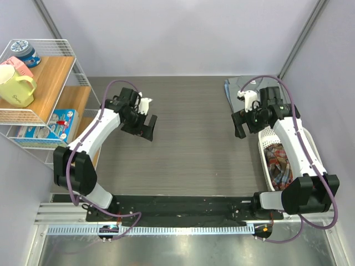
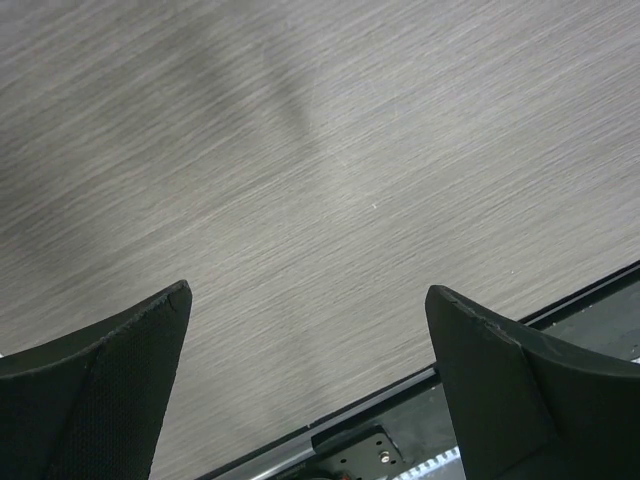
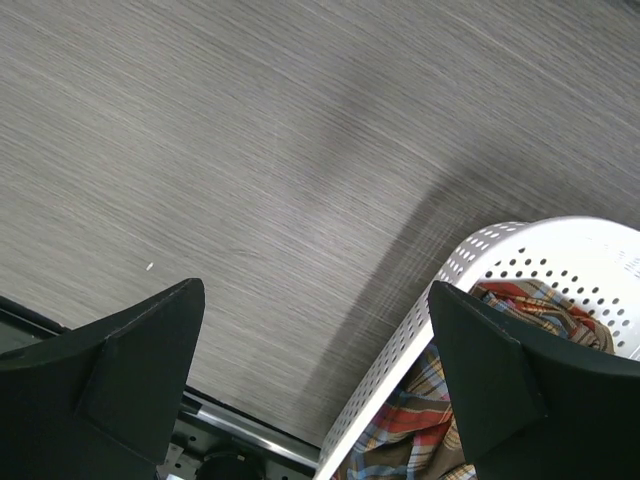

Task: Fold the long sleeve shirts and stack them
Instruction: Grab the shirt from the pile

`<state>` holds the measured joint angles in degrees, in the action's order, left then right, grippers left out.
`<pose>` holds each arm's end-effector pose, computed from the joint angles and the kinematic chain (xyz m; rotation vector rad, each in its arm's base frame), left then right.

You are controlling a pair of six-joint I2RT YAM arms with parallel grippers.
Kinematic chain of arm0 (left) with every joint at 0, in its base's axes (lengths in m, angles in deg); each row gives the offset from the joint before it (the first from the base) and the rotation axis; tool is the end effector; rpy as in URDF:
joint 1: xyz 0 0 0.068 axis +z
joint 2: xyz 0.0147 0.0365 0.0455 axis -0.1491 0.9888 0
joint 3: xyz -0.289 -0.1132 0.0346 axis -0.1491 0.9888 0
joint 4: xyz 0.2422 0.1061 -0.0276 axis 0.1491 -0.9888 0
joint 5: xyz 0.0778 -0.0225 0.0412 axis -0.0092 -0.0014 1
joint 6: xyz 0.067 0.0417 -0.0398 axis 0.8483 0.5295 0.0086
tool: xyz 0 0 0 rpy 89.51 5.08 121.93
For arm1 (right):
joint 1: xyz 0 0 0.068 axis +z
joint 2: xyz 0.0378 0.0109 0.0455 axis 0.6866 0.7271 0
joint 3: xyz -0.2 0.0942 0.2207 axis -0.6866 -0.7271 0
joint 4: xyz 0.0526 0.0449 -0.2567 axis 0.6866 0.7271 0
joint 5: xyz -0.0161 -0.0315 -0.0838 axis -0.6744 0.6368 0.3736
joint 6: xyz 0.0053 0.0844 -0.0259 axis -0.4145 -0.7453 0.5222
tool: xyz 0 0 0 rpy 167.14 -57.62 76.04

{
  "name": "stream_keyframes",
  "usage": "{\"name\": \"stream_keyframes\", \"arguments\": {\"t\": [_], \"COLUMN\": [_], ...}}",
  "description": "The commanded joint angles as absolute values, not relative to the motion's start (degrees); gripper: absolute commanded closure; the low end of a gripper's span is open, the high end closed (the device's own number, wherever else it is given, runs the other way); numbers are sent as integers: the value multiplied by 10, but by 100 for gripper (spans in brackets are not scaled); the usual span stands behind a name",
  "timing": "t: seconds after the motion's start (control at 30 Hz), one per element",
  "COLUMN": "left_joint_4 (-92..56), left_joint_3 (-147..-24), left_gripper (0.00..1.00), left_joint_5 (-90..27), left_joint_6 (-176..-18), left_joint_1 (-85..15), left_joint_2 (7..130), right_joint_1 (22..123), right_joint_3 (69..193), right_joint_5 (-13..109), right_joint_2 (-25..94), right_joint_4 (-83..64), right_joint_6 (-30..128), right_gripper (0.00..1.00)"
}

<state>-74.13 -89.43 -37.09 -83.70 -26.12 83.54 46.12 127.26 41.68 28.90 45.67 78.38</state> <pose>0.3130 -0.1184 0.2778 0.5198 2.7137 -0.4048 0.2713 0.0321 0.3238 -0.6439 2.4862 0.1916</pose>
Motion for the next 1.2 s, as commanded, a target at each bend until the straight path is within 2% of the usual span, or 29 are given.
{"name": "stream_keyframes", "arguments": {"t": [0.0,0.2,0.4,0.6,0.8,1.17], "left_joint_4": [-729,-772,-773,-788,-809,-829], "left_joint_3": [-929,-991,-1015,-1021,-1039,-1046], "left_gripper": [0,0,0,0,0,0], "left_joint_5": [-371,-386,-430,-482,-498,-472], "left_joint_6": [-831,-778,-759,-750,-732,-697], "left_joint_1": [-262,-262,-262,-262,-262,-262], "left_joint_2": [801,820,826,853,880,887], "right_joint_1": [459,442,328,221,159,150], "right_joint_3": [1333,1441,1476,1359,1256,1074], "right_joint_5": [404,414,452,580,658,651], "right_joint_2": [307,339,340,273,297,413], "right_joint_4": [480,570,681,678,603,403], "right_joint_6": [790,809,860,905,898,832], "right_gripper": [0,0,0,0,0,0]}}
